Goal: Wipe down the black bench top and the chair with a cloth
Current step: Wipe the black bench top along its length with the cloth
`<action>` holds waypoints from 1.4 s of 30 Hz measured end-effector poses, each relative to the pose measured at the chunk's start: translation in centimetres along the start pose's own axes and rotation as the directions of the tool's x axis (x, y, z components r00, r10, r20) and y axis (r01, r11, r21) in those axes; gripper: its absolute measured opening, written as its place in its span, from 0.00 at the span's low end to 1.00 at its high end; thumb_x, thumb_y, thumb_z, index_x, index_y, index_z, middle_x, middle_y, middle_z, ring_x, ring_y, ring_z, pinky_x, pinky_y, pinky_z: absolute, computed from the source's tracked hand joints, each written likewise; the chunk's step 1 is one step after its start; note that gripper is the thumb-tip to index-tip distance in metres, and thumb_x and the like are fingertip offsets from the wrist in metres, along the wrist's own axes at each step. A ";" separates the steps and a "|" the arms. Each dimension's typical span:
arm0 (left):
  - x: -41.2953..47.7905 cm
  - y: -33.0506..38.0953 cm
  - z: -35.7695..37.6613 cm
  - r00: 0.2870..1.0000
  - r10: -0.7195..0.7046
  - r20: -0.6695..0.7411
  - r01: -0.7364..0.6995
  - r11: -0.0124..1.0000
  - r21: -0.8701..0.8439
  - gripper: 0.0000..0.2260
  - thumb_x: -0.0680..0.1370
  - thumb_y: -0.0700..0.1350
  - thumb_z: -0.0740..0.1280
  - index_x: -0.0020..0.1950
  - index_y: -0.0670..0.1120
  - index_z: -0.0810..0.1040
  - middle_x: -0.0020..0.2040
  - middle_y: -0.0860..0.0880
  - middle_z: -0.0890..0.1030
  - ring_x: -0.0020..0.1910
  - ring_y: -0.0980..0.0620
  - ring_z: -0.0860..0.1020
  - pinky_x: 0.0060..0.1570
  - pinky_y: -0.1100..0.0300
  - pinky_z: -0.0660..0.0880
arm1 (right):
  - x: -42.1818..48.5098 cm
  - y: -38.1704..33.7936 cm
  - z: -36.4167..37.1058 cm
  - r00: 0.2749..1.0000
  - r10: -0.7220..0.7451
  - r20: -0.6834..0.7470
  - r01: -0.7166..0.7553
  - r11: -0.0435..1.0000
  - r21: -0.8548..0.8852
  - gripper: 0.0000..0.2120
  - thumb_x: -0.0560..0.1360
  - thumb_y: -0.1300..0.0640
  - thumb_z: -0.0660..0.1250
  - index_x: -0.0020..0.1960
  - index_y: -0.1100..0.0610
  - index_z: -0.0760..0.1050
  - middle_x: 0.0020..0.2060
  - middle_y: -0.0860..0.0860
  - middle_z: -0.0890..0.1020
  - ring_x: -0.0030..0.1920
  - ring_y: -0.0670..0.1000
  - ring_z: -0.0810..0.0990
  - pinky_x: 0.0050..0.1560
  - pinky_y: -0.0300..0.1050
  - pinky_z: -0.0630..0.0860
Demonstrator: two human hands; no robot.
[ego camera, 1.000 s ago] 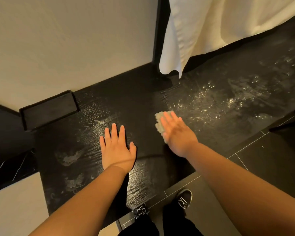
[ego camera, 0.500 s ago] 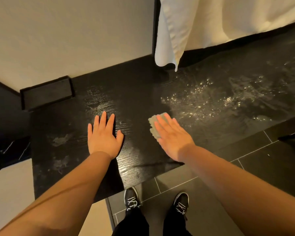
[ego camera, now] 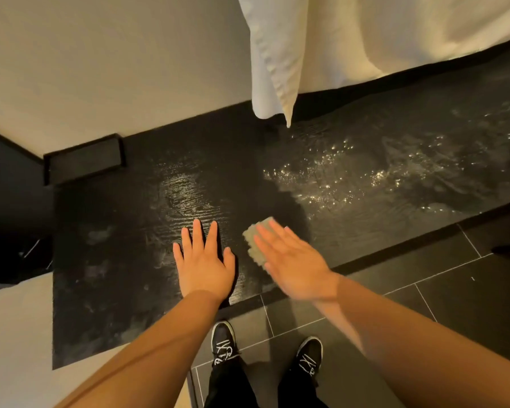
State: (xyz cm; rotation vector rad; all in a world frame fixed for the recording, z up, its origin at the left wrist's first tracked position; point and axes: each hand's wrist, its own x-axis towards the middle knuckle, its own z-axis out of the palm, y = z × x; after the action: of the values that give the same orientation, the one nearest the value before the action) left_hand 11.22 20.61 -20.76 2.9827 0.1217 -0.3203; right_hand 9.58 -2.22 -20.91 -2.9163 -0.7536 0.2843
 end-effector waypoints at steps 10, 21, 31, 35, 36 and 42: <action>0.0 0.3 0.2 0.999 -0.006 -0.049 0.006 1.000 0.005 0.32 0.81 0.62 0.50 0.86 0.56 0.56 0.87 0.46 0.51 0.86 0.41 0.47 0.83 0.39 0.45 | -0.6 -4.8 1.5 0.982 0.186 -0.029 -0.183 0.980 0.080 0.31 0.84 0.50 0.51 0.85 0.58 0.49 0.84 0.56 0.48 0.83 0.61 0.40 0.82 0.60 0.46; -0.1 0.1 0.3 0.998 0.008 -0.064 -0.009 1.000 -0.007 0.31 0.83 0.60 0.53 0.86 0.56 0.56 0.87 0.47 0.51 0.86 0.41 0.46 0.83 0.39 0.45 | -4.4 5.2 -0.3 0.958 0.285 0.029 -0.286 0.955 0.078 0.30 0.86 0.52 0.51 0.85 0.57 0.46 0.85 0.54 0.46 0.84 0.57 0.40 0.82 0.59 0.50; -0.1 0.1 0.2 0.998 0.003 -0.070 -0.003 1.000 -0.008 0.31 0.83 0.61 0.53 0.86 0.56 0.57 0.87 0.47 0.51 0.86 0.42 0.47 0.83 0.41 0.45 | -2.7 1.0 0.3 0.999 0.030 -0.030 -0.029 0.999 0.020 0.29 0.84 0.51 0.55 0.84 0.58 0.57 0.83 0.55 0.56 0.84 0.60 0.49 0.82 0.58 0.51; -0.1 0.2 0.2 0.997 -0.004 -0.072 0.004 1.000 -0.007 0.30 0.83 0.60 0.56 0.86 0.56 0.57 0.87 0.48 0.51 0.86 0.42 0.47 0.83 0.41 0.45 | -3.8 7.2 -0.7 0.997 0.074 -0.024 -0.074 0.997 -0.005 0.31 0.84 0.53 0.56 0.84 0.58 0.53 0.84 0.55 0.54 0.84 0.59 0.48 0.82 0.59 0.53; -0.1 0.2 0.2 0.997 -0.003 -0.074 0.002 1.000 -0.006 0.30 0.83 0.60 0.56 0.86 0.56 0.57 0.87 0.48 0.51 0.86 0.42 0.47 0.83 0.41 0.45 | -4.2 9.3 -0.9 0.988 0.151 -0.022 -0.151 0.988 -0.013 0.31 0.84 0.53 0.55 0.85 0.58 0.52 0.84 0.56 0.54 0.84 0.60 0.48 0.82 0.60 0.55; 0.0 0.3 0.1 0.997 0.001 -0.080 -0.003 1.000 -0.017 0.33 0.80 0.63 0.49 0.86 0.56 0.58 0.87 0.47 0.53 0.86 0.42 0.48 0.83 0.40 0.47 | -3.3 9.8 -2.3 0.873 0.486 -0.033 -0.481 0.871 0.098 0.31 0.85 0.54 0.53 0.84 0.59 0.48 0.84 0.57 0.51 0.83 0.64 0.46 0.81 0.62 0.55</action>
State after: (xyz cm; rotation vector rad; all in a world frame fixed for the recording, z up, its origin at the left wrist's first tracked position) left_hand 11.18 20.32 -20.85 2.9790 0.1291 -0.1982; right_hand 11.85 -12.48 -19.67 -2.9670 0.0173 0.2656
